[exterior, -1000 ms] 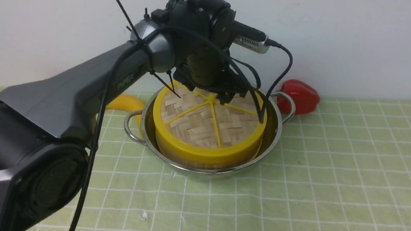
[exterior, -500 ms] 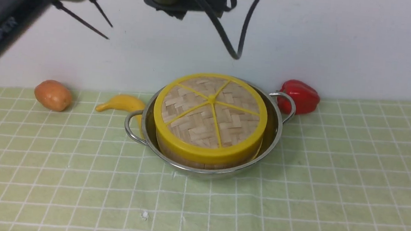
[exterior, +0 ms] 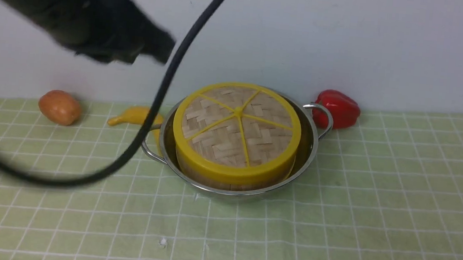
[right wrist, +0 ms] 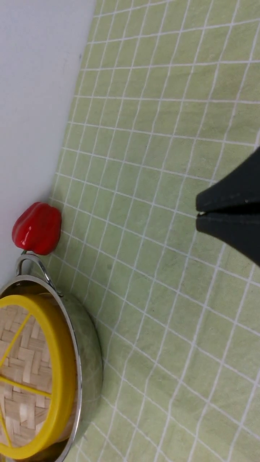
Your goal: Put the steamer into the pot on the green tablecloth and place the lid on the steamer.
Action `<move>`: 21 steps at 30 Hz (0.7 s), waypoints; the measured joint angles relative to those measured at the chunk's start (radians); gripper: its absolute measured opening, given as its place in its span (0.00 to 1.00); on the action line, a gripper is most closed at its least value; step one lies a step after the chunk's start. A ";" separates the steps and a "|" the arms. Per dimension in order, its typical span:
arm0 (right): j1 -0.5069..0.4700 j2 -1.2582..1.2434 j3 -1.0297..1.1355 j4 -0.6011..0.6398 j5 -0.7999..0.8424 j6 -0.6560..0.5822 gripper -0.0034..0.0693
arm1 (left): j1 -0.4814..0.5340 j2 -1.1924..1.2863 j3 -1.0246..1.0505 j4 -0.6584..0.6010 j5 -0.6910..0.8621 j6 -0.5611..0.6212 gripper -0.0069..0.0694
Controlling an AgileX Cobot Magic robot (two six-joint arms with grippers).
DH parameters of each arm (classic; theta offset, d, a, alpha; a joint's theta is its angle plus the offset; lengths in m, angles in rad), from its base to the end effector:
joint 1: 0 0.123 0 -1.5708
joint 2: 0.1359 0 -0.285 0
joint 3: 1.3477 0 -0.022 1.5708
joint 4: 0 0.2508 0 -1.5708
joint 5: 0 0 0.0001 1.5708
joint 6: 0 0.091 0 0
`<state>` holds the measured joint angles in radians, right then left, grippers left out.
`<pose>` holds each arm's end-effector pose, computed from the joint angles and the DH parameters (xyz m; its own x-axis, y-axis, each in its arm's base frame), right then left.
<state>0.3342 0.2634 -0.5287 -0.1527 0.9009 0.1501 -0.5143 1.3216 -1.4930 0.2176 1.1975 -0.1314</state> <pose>0.0437 0.0037 0.2943 -0.4997 -0.1159 -0.8584 -0.2021 0.9792 -0.0146 0.2334 -0.1109 0.4200 -0.7166 0.3476 -0.6047 0.3413 0.9308 0.1306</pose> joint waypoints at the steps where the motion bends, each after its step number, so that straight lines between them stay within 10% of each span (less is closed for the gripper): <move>1: 0.000 0.000 0.000 0.008 0.000 0.001 0.03 | 0.000 -0.053 0.059 -0.003 -0.020 -0.006 0.06; 11: 0.000 -0.001 0.000 0.115 -0.001 0.003 0.04 | 0.000 -0.536 0.598 -0.090 -0.351 -0.028 0.08; 21: 0.000 -0.001 0.000 0.176 -0.002 0.003 0.06 | 0.000 -0.720 0.654 -0.226 -0.358 -0.028 0.12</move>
<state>0.3342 0.2623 -0.5287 0.0232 0.8987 0.1532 -0.5143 0.6020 -0.8394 -0.0088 0.8393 -0.1595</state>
